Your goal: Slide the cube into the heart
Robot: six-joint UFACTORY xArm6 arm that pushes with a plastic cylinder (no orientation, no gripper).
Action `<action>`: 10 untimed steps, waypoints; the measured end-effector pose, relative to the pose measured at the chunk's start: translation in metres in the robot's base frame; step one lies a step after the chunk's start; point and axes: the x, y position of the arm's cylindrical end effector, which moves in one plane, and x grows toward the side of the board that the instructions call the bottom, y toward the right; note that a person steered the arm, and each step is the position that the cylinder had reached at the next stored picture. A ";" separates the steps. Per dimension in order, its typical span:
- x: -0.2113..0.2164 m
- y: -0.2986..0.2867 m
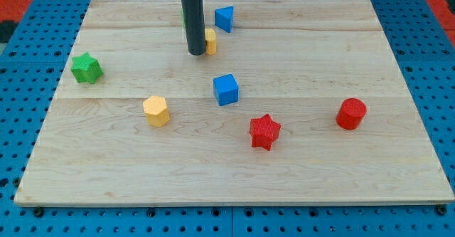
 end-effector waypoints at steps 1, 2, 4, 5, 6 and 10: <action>-0.002 0.024; -0.017 0.034; 0.003 0.079; 0.051 0.116; 0.119 0.113; 0.050 -0.008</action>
